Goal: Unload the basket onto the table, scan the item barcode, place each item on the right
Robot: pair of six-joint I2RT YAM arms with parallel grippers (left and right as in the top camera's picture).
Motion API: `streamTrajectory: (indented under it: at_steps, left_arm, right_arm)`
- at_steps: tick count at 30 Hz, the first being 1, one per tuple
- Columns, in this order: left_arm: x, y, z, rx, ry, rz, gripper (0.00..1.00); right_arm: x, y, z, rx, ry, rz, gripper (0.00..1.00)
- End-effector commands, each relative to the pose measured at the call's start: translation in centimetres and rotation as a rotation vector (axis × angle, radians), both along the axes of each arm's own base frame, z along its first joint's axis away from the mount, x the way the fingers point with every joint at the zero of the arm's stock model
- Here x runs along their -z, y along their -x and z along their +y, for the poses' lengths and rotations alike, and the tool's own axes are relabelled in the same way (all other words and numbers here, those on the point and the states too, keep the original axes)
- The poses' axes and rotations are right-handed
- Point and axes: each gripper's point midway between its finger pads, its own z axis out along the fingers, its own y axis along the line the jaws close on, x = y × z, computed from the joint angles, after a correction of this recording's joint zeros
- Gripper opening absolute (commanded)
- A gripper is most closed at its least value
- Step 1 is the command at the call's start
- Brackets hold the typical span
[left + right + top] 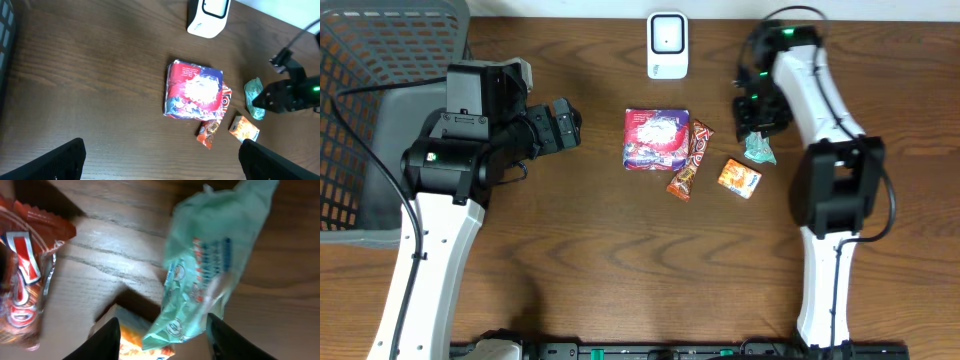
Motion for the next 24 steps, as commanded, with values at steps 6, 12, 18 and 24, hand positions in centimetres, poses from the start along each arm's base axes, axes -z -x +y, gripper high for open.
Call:
streamTrajectory:
  at_steps: [6,12,18,24]
  left_arm:
    - [-0.2,0.1,0.2,0.001,-0.010,-0.010,0.98]
    - [-0.2,0.1,0.2,0.001,-0.010,-0.010,0.98]
    - [-0.2,0.1,0.2,0.001,-0.010,-0.010,0.98]
    - [-0.2,0.1,0.2,0.001,-0.010,-0.010,0.98]
  right_arm:
    - [-2.1,-1.5,-0.4,-0.060,0.460,-0.193,0.55]
    - [-0.3,-1.4,-1.6,-0.013,0.581,-0.241,0.56]
    - [2.5,-0.2,-2.8,-0.060,0.624,-0.198,0.61]
    - [5.2,0.9,-3.4,-0.076,0.630,-0.174,0.50]
